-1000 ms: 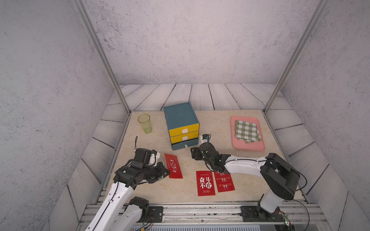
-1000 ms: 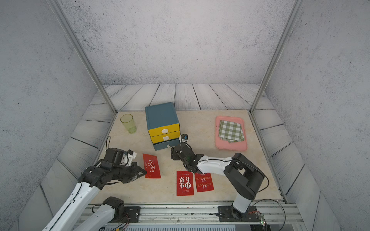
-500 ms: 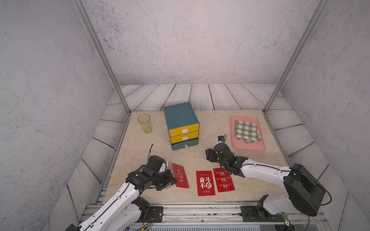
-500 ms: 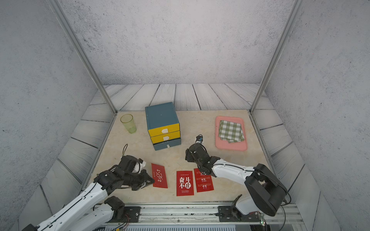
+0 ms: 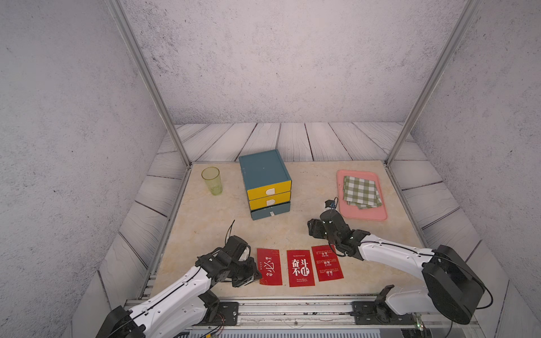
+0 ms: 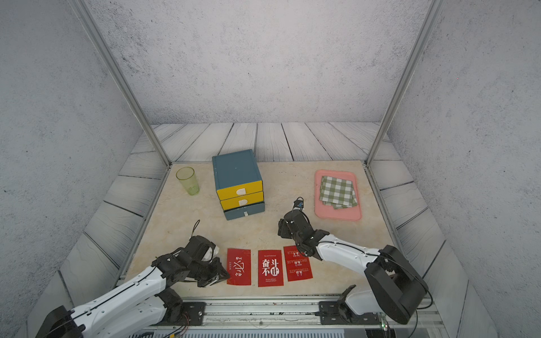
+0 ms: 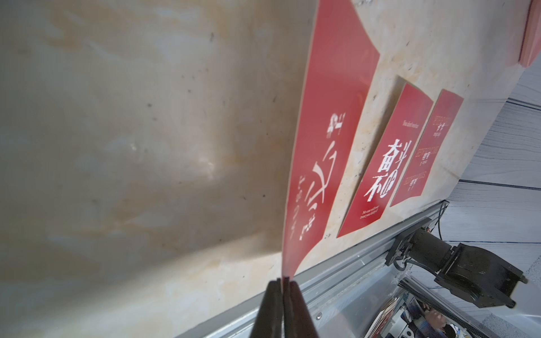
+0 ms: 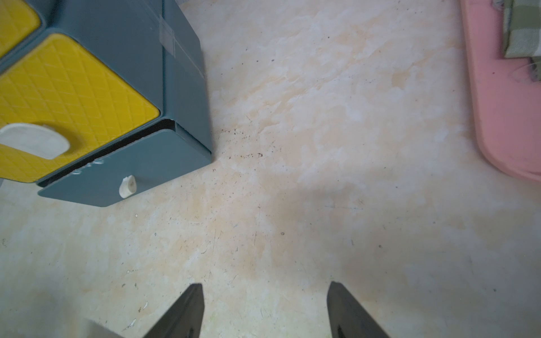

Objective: Take the postcards out of the drawer
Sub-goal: Place the postcard at the center of the board.

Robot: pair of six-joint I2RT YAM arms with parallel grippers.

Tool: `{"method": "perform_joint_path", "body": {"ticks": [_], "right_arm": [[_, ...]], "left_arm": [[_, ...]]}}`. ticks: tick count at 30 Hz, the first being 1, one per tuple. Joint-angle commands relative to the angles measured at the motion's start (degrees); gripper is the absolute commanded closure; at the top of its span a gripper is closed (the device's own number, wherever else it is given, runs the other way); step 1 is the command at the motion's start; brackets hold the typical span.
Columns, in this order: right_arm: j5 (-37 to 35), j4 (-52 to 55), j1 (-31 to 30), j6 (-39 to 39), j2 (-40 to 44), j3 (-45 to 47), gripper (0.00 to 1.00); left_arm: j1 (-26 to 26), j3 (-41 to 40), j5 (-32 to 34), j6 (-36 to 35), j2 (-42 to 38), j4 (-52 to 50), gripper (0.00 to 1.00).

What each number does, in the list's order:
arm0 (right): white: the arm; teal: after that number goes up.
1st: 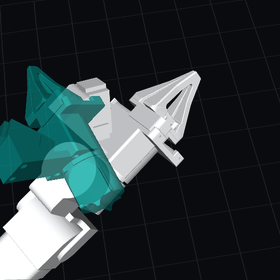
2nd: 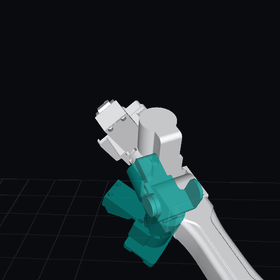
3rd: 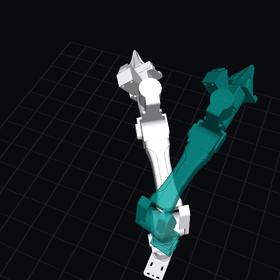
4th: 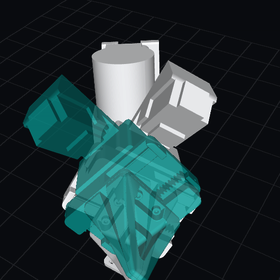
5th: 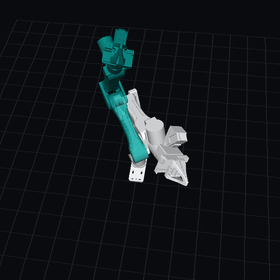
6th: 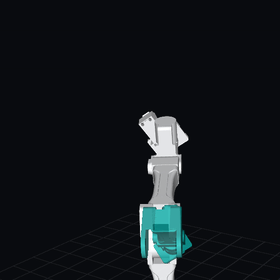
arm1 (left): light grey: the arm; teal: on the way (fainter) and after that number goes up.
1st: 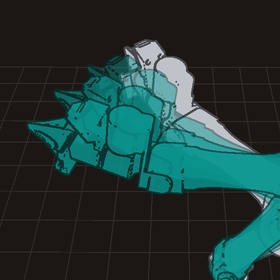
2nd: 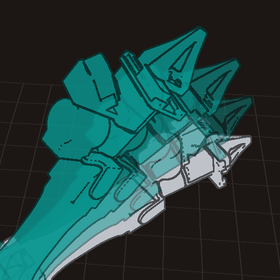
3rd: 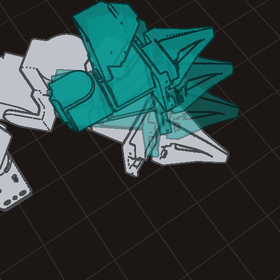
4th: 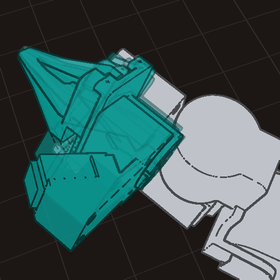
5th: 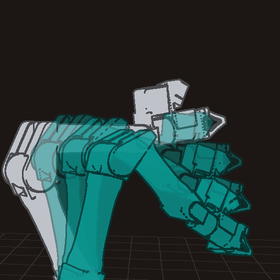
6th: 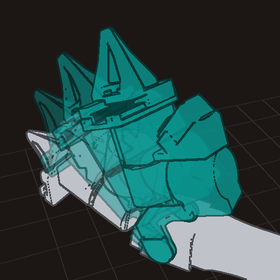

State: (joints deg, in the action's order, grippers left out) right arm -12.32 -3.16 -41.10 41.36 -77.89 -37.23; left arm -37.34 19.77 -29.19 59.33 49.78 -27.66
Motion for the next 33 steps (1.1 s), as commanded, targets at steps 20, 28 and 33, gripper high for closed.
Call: {"method": "perform_joint_path", "body": {"ticks": [20,28,33], "right_arm": [[1.86,-0.27,0.58,0.90,0.98,0.97,0.30],[1.86,0.48,0.58,0.43,1.67,0.90,0.30],[1.81,1.12,0.58,0.34,2.52,1.11,0.30]], "left_arm": [[-1.15,-1.13,3.40,-1.85,4.09,-0.38,0.80],[-1.15,3.46,5.76,-4.67,6.16,-2.18,0.73],[-0.93,8.08,9.23,-7.44,11.18,-4.21,0.70]]}}
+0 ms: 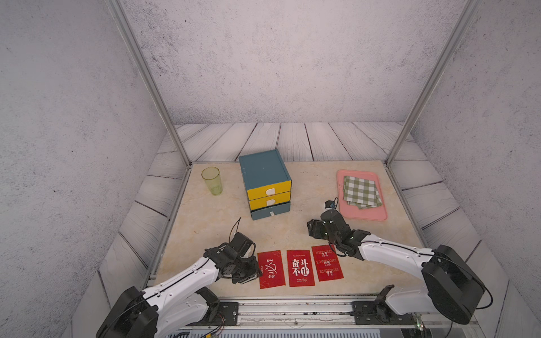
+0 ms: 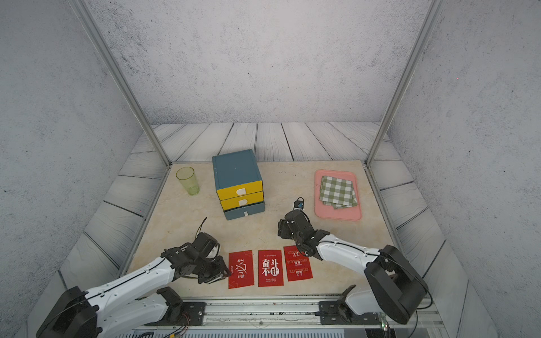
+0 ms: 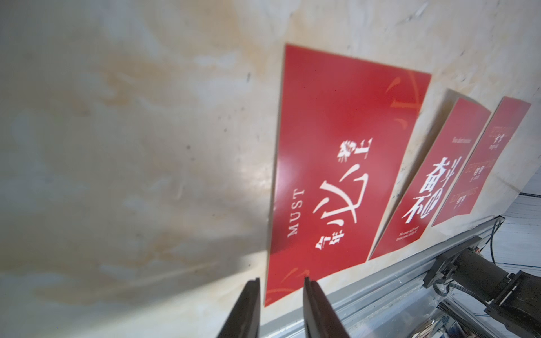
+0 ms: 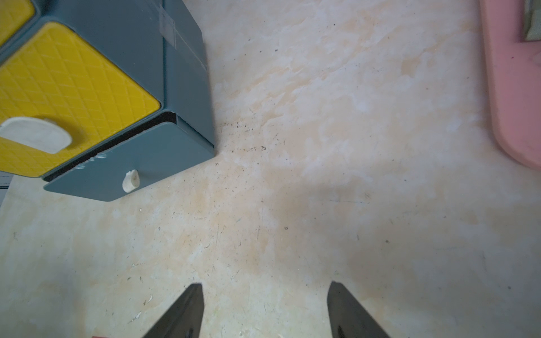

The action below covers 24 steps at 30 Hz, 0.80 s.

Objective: Take the postcards out of the drawer
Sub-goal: Place the postcard at the center of the board.

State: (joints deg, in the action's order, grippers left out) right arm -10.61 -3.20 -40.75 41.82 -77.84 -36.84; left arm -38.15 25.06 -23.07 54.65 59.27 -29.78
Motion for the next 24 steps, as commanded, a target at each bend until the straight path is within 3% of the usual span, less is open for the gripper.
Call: {"method": "perform_joint_path", "body": {"ticks": [1,9,15,24], "right_arm": [[0.08,1.18,0.23,-0.09,2.56,0.81,0.29],[0.60,1.03,0.23,0.35,2.70,1.17,0.30],[0.48,0.97,0.27,0.44,2.80,1.49,0.30],[0.68,0.73,0.29,0.58,2.69,1.61,0.29]], "left_arm": [[-0.08,3.32,3.08,-3.12,2.63,-1.88,0.69],[0.70,6.27,3.10,-5.73,11.00,0.96,0.68],[1.56,7.30,5.58,-6.28,11.30,0.95,0.65],[2.95,7.16,3.75,-7.02,14.78,4.60,0.63]]}}
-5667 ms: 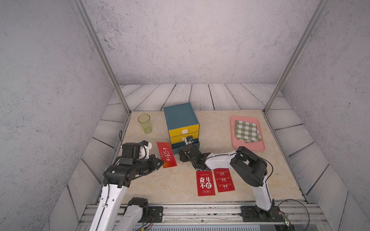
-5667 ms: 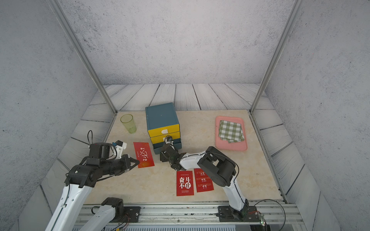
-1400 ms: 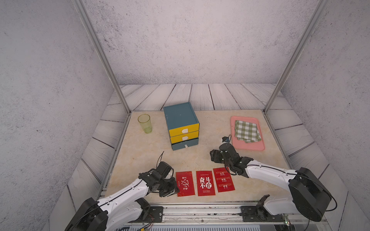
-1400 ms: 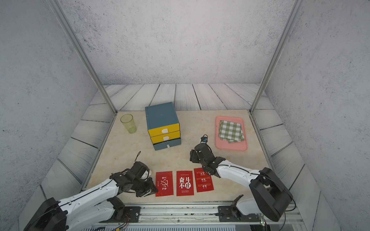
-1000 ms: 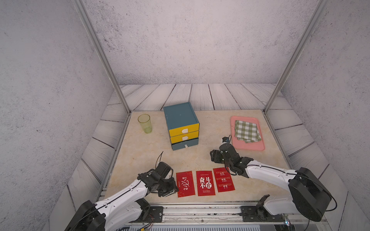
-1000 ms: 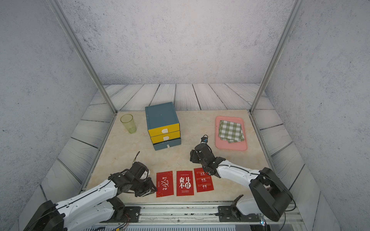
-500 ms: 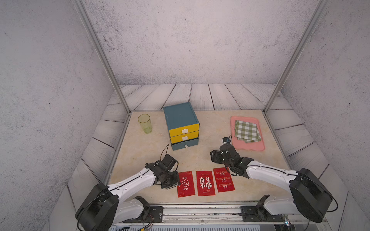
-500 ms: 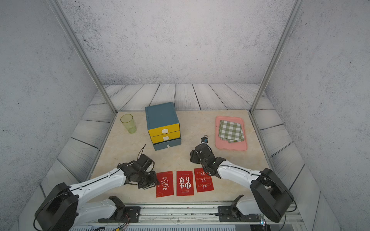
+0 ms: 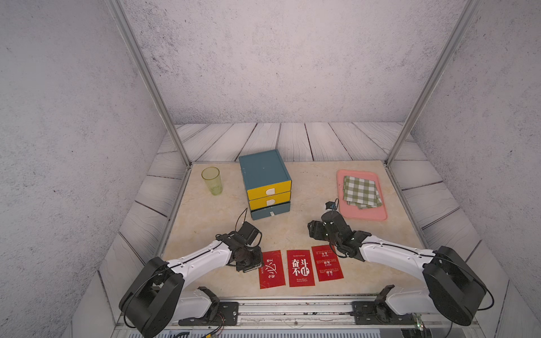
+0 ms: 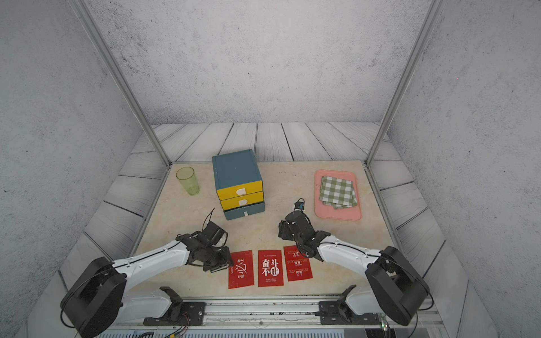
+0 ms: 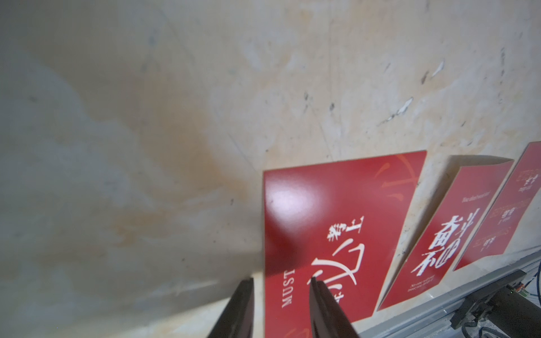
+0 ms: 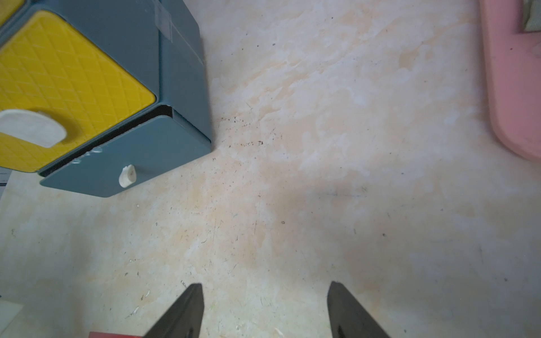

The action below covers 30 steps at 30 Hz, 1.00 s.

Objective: Take the postcards out of the drawer
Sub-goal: Place the postcard at the center of the board.

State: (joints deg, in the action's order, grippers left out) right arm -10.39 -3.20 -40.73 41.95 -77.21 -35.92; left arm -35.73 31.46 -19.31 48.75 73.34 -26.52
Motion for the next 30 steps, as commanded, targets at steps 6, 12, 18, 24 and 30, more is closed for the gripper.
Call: {"method": "perform_joint_path", "body": {"ticks": [6,12,18,24,30], "right_arm": [[0.37,0.92,0.30,0.40,2.24,0.72,0.29],[0.28,0.79,0.30,0.51,2.06,0.76,0.29],[0.46,0.69,0.28,0.47,1.65,0.50,0.30],[0.70,0.68,0.30,0.51,1.79,0.50,0.29],[2.17,-0.75,0.30,1.69,0.83,0.26,0.30]], "left_arm": [[0.71,1.70,-0.91,-1.69,2.78,2.70,0.63],[0.72,1.94,-1.29,-2.06,3.04,2.88,0.63],[0.71,2.20,-1.27,-1.94,2.71,2.68,0.63],[0.73,5.74,0.60,-2.50,-0.85,-0.92,0.58],[0.74,16.53,2.82,-6.07,-7.44,-10.57,0.53]]}}
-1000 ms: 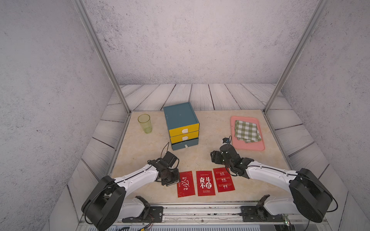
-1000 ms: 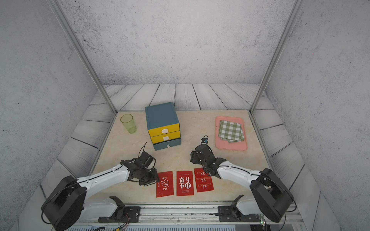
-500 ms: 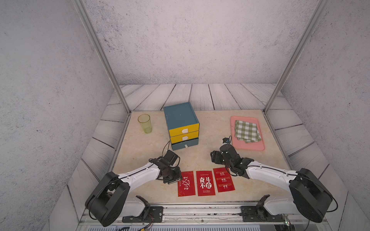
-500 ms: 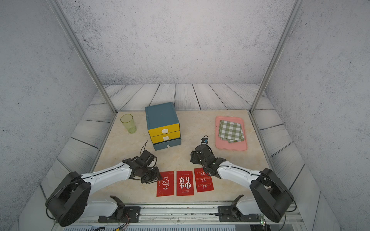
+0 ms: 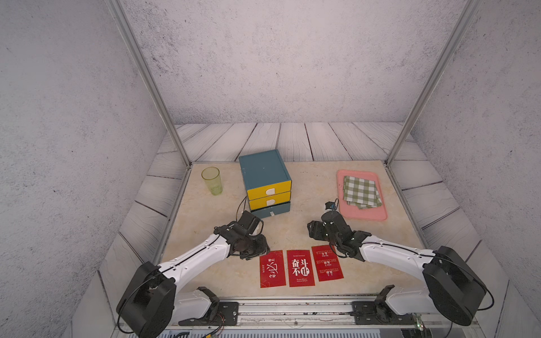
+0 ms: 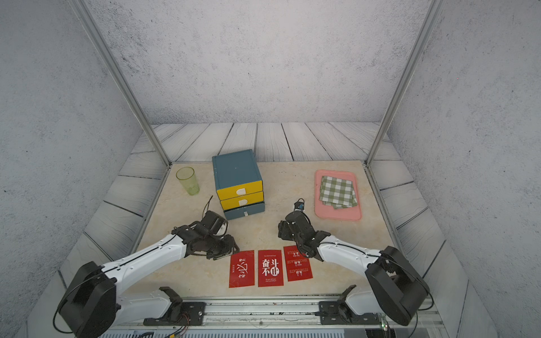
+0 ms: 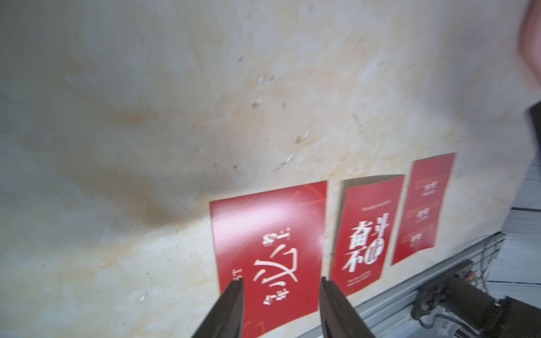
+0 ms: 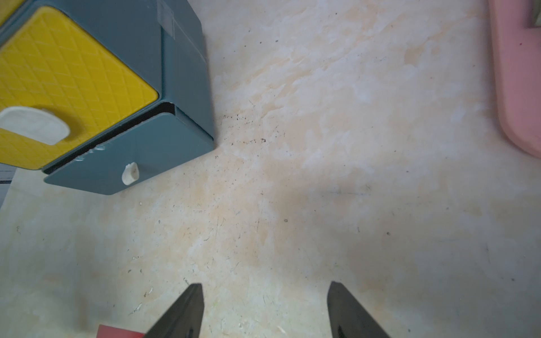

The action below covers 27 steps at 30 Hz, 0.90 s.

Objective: Take the postcards out of the drawer
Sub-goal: Place the postcard at the center of the board, then adjust the drawer in the storage box.

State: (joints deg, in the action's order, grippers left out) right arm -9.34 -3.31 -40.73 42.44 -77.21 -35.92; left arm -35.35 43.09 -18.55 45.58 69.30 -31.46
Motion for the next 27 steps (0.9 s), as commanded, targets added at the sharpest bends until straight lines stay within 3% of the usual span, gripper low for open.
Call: {"method": "perform_joint_path", "body": {"ticks": [1,7,11,16,27], "right_arm": [[1.74,-1.59,0.30,1.88,0.30,0.29,0.30],[5.90,-11.49,-0.31,7.58,-7.21,-0.47,0.42],[7.53,-15.85,-0.94,10.59,-14.73,-4.47,0.48],[10.29,-25.12,-1.22,16.26,-24.28,-8.36,0.53],[10.40,-42.45,-1.50,25.24,-38.41,-14.06,0.57]], "left_arm": [[0.37,7.37,3.20,-3.75,-4.74,-7.00,0.53],[4.18,23.16,7.19,-12.15,-5.92,-10.89,0.53],[10.08,34.22,3.85,-17.57,0.70,-11.70,0.53],[13.92,44.55,-1.74,-20.24,11.00,-10.08,0.53],[16.79,51.41,-5.02,-21.06,22.58,-7.75,0.52]]}}
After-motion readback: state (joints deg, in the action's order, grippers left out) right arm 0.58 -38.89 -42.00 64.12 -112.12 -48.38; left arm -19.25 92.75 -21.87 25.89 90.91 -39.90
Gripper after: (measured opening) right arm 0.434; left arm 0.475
